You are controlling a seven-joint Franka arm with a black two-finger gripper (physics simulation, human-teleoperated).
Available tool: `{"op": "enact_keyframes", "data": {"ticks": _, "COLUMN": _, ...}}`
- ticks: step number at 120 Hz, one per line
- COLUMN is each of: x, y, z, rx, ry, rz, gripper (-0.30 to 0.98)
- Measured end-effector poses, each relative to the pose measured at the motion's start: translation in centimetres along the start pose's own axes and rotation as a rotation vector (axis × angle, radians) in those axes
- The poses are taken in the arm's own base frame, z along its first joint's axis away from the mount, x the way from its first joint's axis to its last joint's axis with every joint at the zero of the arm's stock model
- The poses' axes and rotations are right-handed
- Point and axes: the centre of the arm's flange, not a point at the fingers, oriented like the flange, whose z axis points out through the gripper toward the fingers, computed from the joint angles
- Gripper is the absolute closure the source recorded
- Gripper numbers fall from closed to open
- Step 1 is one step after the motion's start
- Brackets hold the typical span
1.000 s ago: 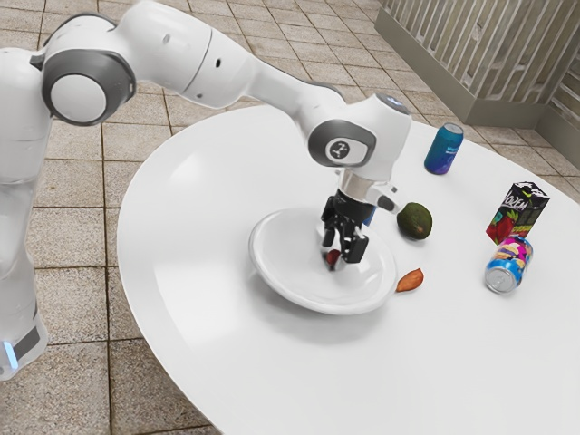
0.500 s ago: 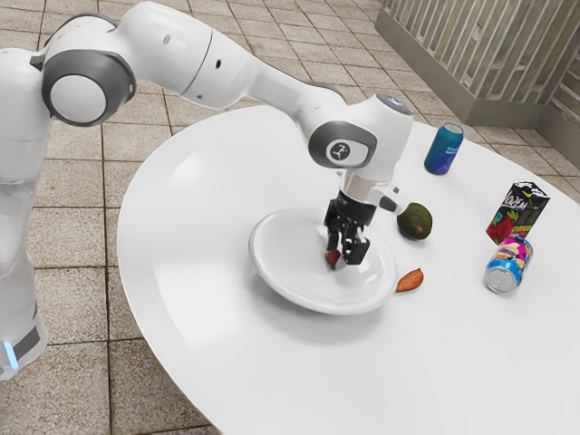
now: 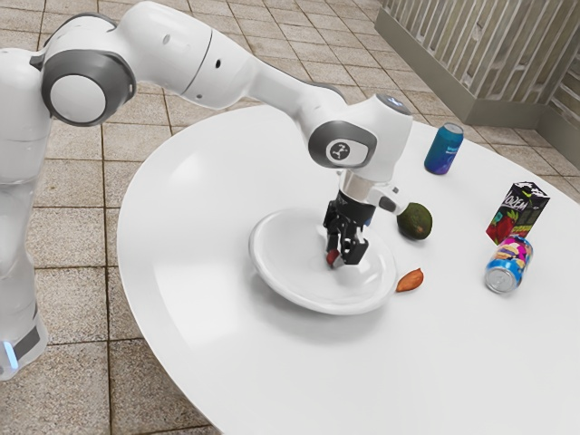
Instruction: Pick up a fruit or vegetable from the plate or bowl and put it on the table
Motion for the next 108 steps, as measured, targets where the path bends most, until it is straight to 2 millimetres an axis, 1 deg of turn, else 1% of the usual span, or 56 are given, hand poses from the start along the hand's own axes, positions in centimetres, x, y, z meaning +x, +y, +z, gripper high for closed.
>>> {"op": "enact_keyframes", "data": {"ticks": 68, "x": 0.0, "y": -0.1, "z": -0.2, "rx": 0.02, "ry": 0.003, "rz": -0.002, "gripper": 0.51}}
{"op": "enact_keyframes", "data": {"ticks": 88, "x": 0.4, "y": 0.4, "z": -2.5, "rx": 0.026, "ry": 0.046, "rz": 0.009, "gripper": 0.53}}
{"op": "enact_keyframes", "data": {"ticks": 94, "x": 0.8, "y": 1.5, "z": -4.0, "rx": 0.023, "ry": 0.072, "rz": 0.024, "gripper": 0.53}}
{"op": "enact_keyframes", "data": {"ticks": 99, "x": 1.1, "y": 3.3, "z": -5.3, "rx": 0.018, "ry": 0.097, "rz": 0.05, "gripper": 0.53}}
{"op": "enact_keyframes", "data": {"ticks": 104, "x": 1.2, "y": 5.9, "z": -6.5, "rx": 0.012, "ry": 0.122, "rz": 0.09, "gripper": 0.54}}
{"op": "enact_keyframes", "data": {"ticks": 108, "x": 0.8, "y": 8.8, "z": -7.7, "rx": 0.006, "ry": 0.144, "rz": 0.134, "gripper": 0.55}}
